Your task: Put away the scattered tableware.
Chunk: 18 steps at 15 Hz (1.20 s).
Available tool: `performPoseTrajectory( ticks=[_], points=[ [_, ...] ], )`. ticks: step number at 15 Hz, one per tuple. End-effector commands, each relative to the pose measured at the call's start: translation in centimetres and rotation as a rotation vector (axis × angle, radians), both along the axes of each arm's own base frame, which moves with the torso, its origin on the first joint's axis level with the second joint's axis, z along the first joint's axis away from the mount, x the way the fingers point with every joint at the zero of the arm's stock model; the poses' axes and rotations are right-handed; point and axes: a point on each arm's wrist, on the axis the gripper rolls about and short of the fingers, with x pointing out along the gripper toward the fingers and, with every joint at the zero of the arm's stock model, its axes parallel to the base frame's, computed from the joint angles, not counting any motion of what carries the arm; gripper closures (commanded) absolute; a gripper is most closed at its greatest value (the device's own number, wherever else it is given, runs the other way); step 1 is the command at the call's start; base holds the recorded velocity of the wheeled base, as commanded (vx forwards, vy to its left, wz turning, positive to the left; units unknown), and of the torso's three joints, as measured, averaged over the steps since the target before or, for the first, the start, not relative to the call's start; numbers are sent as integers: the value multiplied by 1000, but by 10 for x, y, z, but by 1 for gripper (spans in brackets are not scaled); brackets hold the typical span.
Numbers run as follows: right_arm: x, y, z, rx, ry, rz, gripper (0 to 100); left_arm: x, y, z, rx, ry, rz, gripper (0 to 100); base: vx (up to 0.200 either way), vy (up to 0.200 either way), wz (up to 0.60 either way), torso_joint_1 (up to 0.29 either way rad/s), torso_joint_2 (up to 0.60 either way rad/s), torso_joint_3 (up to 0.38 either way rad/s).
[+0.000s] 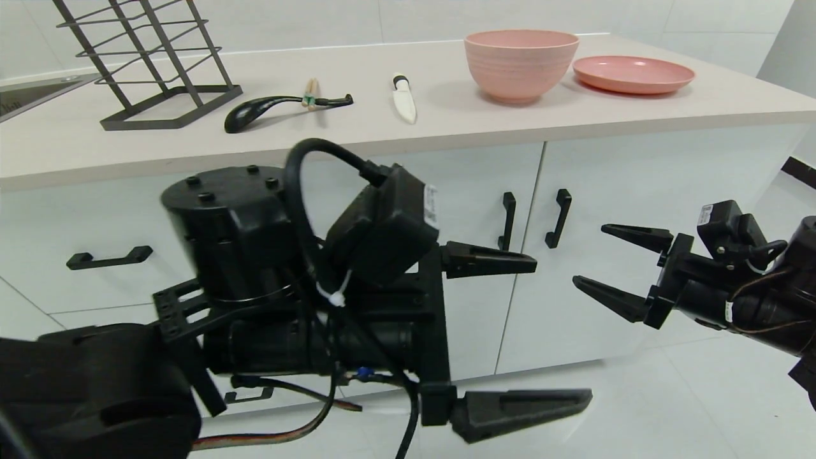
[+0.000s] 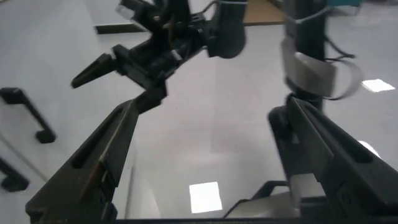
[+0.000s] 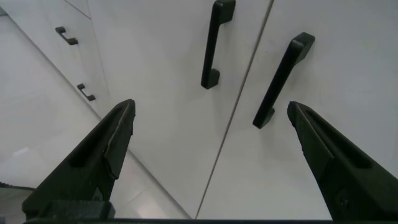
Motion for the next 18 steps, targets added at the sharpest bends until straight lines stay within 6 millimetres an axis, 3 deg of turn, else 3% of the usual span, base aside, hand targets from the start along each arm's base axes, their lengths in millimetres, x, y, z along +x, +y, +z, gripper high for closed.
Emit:
performPoseTrajectory(
  ticks=[1, 5, 7, 11, 14, 18],
  points=[
    [10, 2, -1, 0, -2, 3, 0, 24, -24, -16, 26, 30, 77, 0, 0, 0, 0, 0, 0, 0],
    [20, 10, -10, 1, 17, 21, 0, 56, -58, -22, -3, 46, 93, 0, 0, 0, 0, 0, 0, 0],
    [34, 8, -7, 12, 0, 8, 0, 62, -63, -24, -9, 41, 88, 0, 0, 0, 0, 0, 0, 0],
    [55, -15, -9, 28, 15, 75, 0, 71, -51, -18, -21, 32, 46, 0, 0, 0, 0, 0, 0, 0],
    [65, -15, -29, 20, 59, 182, 0, 73, -46, -13, -32, 19, 52, 0, 0, 0, 0, 0, 0, 0],
    [90, -14, -19, 23, -16, 185, 0, 73, -39, -3, -49, 2, 70, 0, 0, 0, 0, 0, 0, 0]
  ],
)
